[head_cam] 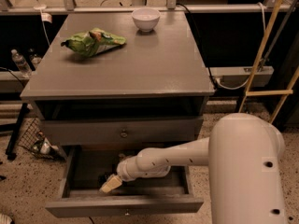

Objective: Pick rxbar blueberry from middle drawer and place on counter

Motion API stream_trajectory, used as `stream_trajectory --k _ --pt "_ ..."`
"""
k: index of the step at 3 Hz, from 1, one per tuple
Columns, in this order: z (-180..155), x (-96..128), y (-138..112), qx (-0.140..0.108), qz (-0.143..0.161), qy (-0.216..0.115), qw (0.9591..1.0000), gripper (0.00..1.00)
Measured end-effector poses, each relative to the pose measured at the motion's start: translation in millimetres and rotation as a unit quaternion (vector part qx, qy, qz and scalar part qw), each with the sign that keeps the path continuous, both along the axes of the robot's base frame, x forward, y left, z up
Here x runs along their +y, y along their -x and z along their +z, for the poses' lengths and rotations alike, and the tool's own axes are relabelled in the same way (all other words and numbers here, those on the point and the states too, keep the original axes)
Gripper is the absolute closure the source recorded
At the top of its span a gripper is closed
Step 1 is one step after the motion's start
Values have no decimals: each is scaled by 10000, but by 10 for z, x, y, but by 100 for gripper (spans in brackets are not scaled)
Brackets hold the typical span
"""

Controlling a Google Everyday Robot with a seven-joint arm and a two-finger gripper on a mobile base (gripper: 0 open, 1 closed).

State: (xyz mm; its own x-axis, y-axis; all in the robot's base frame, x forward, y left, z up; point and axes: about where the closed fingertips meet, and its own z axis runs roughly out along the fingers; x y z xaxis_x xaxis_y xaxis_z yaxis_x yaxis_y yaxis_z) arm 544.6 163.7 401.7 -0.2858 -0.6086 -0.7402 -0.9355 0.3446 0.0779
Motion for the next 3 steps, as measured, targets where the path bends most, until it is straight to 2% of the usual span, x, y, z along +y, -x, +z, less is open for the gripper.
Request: stream_trajectory --k 3 --pt "-406 13 17 164 -15 315 9994 0"
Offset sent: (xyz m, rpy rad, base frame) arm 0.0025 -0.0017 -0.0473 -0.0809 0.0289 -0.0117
